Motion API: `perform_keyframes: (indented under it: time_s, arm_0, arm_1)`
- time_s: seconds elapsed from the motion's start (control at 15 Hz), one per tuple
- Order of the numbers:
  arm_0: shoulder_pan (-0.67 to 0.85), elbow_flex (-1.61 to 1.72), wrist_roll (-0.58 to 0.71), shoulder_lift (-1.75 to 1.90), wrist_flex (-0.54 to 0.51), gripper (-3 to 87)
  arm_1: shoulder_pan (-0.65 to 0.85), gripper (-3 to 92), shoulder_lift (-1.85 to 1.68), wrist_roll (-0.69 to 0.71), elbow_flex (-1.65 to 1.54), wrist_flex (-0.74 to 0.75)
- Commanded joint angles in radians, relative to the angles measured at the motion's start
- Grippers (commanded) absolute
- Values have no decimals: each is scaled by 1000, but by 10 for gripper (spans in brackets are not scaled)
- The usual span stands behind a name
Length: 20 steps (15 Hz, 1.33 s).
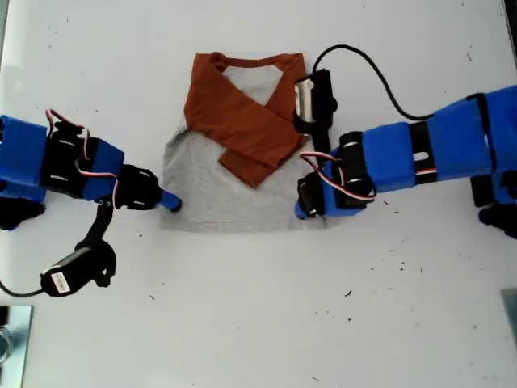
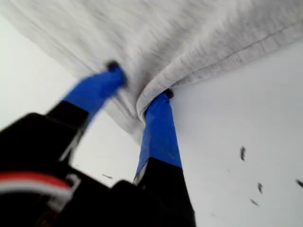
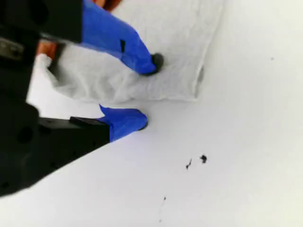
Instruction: Fold t shirt
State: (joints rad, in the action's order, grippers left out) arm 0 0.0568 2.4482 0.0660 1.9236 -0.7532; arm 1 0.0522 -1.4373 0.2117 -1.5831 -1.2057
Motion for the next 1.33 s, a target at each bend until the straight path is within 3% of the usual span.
perform_keyframes:
  time_s: [0.0, 0.4, 0.6, 0.73, 1.27]
  arm_0:
    - [15, -95, 18, -107, 11, -3]
    - [-83, -287, -12, -18, -104, -3]
    - [-120, -529, -66, 80, -459, -3]
    - [-106, -548, -52, 196, -517, -3]
    - [-156, -534, -57, 78, -380, -3]
  arm_1:
    - [-3, 33, 20, -5, -25, 23]
    - [-32, 32, -156, 60, -106, 55]
    - [-32, 32, -160, 51, -170, 117]
    - [-29, 32, -193, 64, -173, 124]
    - [-63, 32, -407, 94, -130, 54]
